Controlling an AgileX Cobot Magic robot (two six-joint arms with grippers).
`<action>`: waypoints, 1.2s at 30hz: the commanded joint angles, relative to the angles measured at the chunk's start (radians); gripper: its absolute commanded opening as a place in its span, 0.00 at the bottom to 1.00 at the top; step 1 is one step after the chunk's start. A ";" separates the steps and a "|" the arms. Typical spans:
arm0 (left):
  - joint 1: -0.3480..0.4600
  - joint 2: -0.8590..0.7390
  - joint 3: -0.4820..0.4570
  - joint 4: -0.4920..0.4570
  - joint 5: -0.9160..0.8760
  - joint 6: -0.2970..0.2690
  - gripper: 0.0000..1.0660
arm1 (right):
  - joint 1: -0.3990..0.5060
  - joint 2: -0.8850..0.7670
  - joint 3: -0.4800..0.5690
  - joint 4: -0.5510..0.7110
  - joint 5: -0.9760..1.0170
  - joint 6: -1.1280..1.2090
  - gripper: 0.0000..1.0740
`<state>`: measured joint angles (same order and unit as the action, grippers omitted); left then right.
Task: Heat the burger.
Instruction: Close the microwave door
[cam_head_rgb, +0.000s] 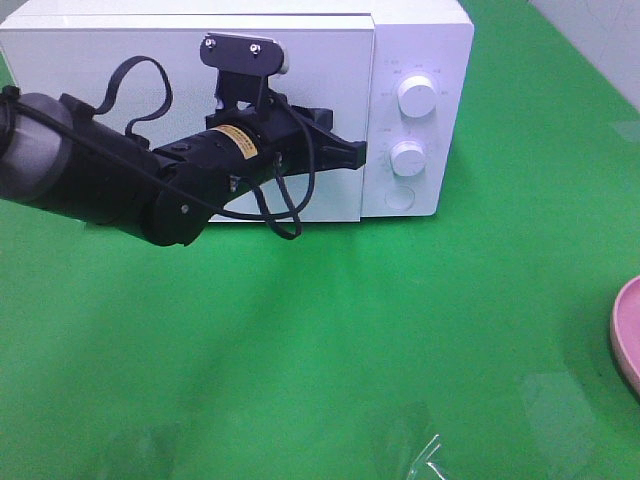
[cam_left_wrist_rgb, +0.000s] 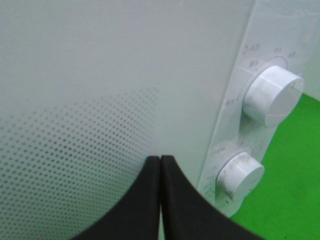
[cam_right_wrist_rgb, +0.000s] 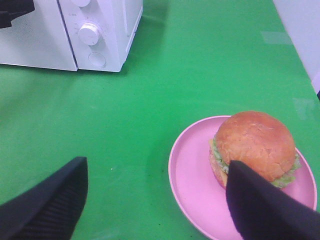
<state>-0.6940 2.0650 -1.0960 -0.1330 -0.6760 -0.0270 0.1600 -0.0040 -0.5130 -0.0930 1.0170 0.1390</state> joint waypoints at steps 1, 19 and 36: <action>0.042 0.025 -0.067 -0.078 -0.028 0.003 0.00 | -0.008 -0.027 0.006 0.002 -0.011 -0.015 0.68; 0.010 -0.036 -0.056 -0.033 0.170 -0.004 0.00 | -0.008 -0.027 0.006 0.002 -0.011 -0.015 0.68; -0.076 -0.245 0.183 -0.033 0.523 -0.021 0.94 | -0.008 -0.027 0.006 0.002 -0.011 -0.015 0.68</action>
<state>-0.7640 1.8590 -0.9190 -0.1570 -0.3030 -0.0340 0.1600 -0.0040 -0.5130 -0.0920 1.0170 0.1390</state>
